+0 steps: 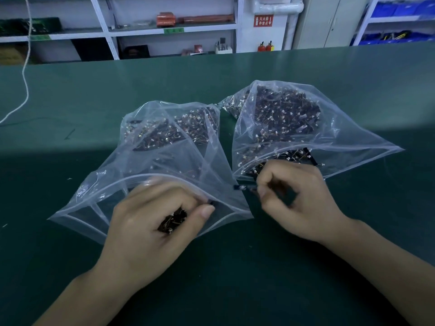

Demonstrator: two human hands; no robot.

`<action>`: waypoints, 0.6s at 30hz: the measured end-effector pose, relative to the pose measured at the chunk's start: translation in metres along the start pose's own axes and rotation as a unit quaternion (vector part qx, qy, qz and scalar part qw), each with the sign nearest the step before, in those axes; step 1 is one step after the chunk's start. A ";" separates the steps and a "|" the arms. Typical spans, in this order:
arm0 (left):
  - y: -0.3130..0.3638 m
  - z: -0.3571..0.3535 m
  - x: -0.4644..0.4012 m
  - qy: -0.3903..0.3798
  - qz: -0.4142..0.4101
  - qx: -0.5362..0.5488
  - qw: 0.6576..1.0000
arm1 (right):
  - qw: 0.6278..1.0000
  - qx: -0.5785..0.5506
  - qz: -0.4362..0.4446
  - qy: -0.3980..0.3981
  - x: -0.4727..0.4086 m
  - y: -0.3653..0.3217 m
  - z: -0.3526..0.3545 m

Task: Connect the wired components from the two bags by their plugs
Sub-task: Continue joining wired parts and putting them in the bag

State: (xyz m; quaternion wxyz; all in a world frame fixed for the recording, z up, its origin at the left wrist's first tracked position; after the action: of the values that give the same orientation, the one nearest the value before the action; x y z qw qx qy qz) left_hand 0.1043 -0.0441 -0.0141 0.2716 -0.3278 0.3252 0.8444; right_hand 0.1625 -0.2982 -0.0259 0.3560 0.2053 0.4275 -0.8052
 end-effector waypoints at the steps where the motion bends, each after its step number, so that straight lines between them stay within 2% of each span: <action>1: -0.001 0.002 -0.001 0.003 -0.005 -0.008 1.000 | 1.000 0.011 -0.025 0.004 -0.001 0.005 0.004; 6: -0.007 0.004 -0.001 0.002 -0.005 -0.048 0.999 | 0.982 0.091 -0.165 0.013 -0.002 0.033 0.013; 8: -0.007 0.003 -0.001 0.000 -0.005 -0.045 0.999 | 0.972 0.123 -0.196 0.027 -0.001 0.040 0.013; 14: -0.012 0.001 -0.002 -0.027 -0.004 -0.058 0.998 | 0.953 0.205 -0.208 0.086 0.001 0.048 0.013; 18: -0.021 0.001 -0.001 -0.093 0.042 -0.085 0.991 | 0.945 0.233 -0.208 0.096 0.000 0.051 0.015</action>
State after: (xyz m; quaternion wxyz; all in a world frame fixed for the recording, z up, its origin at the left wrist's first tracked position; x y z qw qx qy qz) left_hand 0.1186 -0.0302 -0.0203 0.2359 -0.2555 0.2386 0.9067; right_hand 0.2005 -0.3307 -0.0455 0.0801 0.2653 0.2933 -0.9150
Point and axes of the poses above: each hand's wrist, its own x-axis away from the middle knuckle, its own z-axis out of the back of the hand, y = z × x, the point moved 1 cm from there along -x, towards the middle knuckle, and after that the axes turned 1 degree about y, right-handed, at the moved point
